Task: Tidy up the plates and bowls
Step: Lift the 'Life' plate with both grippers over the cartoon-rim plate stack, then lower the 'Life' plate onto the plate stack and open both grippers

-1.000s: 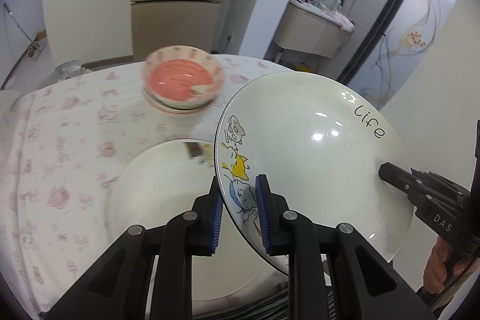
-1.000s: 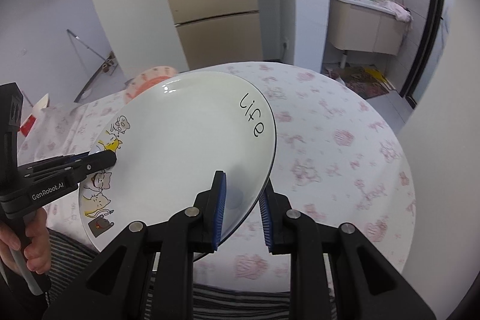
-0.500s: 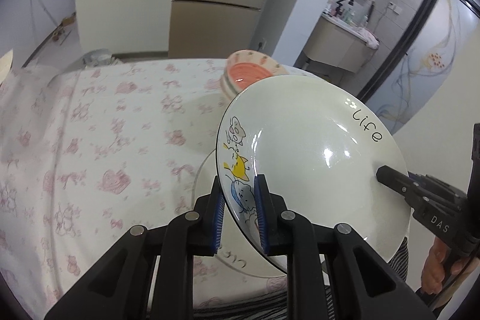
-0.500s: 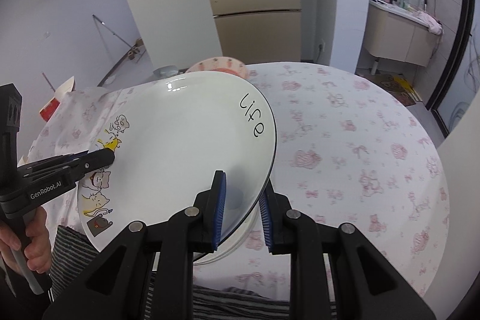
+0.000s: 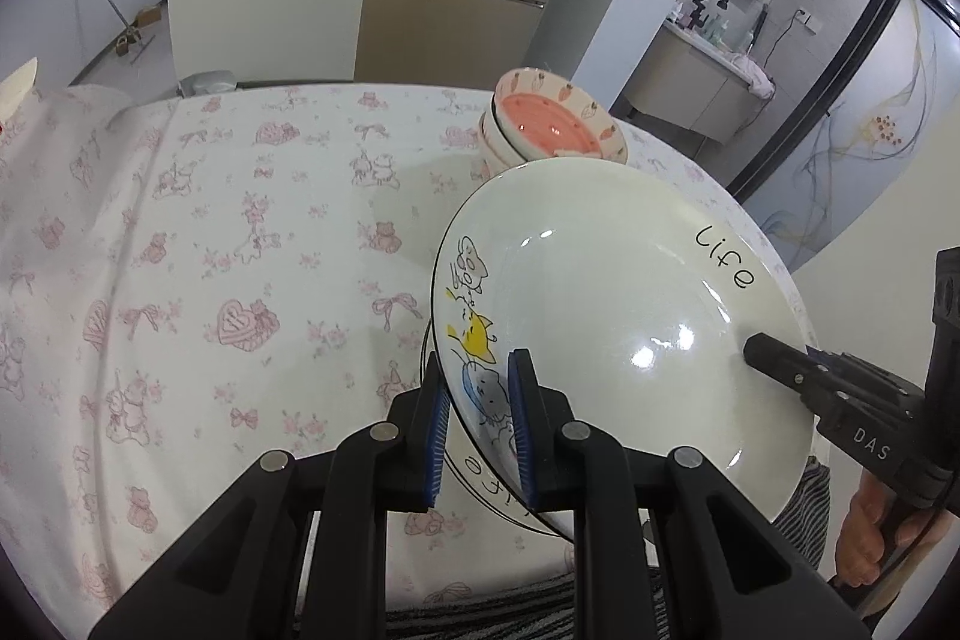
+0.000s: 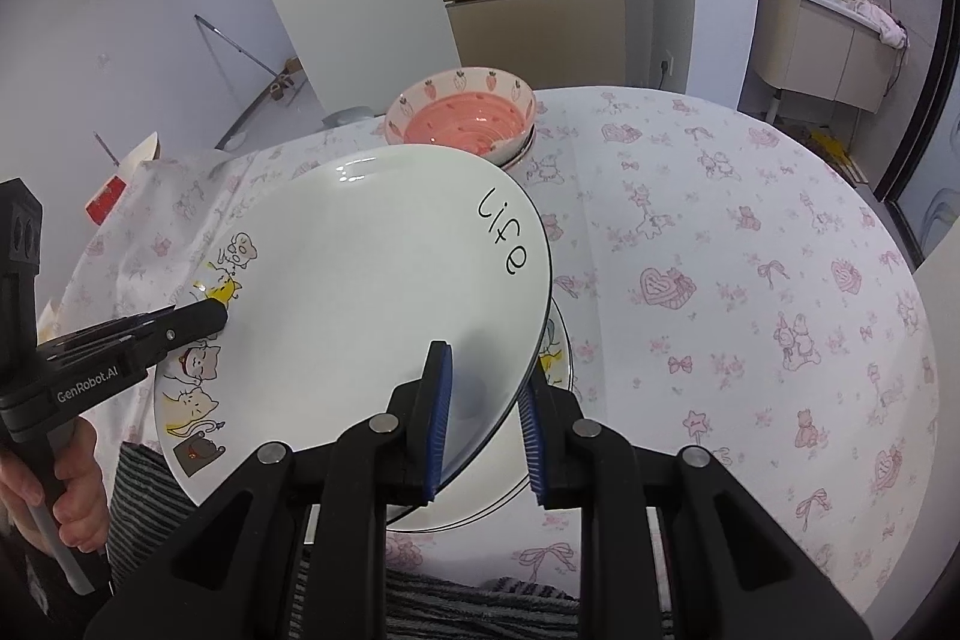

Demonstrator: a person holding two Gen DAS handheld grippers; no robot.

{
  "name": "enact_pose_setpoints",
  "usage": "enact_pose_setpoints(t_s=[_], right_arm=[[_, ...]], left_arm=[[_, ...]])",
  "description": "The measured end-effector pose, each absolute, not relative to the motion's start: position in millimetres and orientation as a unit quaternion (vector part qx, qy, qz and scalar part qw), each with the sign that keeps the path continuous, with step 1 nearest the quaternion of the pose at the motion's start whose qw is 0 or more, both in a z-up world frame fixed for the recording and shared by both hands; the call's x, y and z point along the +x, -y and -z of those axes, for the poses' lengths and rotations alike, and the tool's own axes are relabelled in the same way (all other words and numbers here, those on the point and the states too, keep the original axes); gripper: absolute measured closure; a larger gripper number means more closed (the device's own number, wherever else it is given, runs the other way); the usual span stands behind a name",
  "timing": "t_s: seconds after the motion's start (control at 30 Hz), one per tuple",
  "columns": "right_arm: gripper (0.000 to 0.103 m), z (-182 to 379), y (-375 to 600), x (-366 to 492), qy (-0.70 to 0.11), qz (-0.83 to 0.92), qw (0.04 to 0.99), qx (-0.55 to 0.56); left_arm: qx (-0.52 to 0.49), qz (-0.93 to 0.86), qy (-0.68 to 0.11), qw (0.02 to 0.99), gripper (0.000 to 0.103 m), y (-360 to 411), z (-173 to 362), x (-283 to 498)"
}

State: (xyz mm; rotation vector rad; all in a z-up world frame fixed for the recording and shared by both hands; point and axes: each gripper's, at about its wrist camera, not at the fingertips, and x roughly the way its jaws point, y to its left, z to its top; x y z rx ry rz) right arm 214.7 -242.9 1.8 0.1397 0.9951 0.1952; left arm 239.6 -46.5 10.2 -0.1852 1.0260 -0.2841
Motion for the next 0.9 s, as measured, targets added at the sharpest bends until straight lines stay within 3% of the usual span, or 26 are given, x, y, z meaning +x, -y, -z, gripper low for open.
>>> enact_pose_setpoints(t_s=[0.9], right_arm=[[0.081, 41.5, 233.3, 200.6, -0.506, -0.080, 0.858, 0.043]], left_arm=[[-0.090, 0.121, -0.532, 0.833, 0.083, 49.4, 44.8, 226.9]])
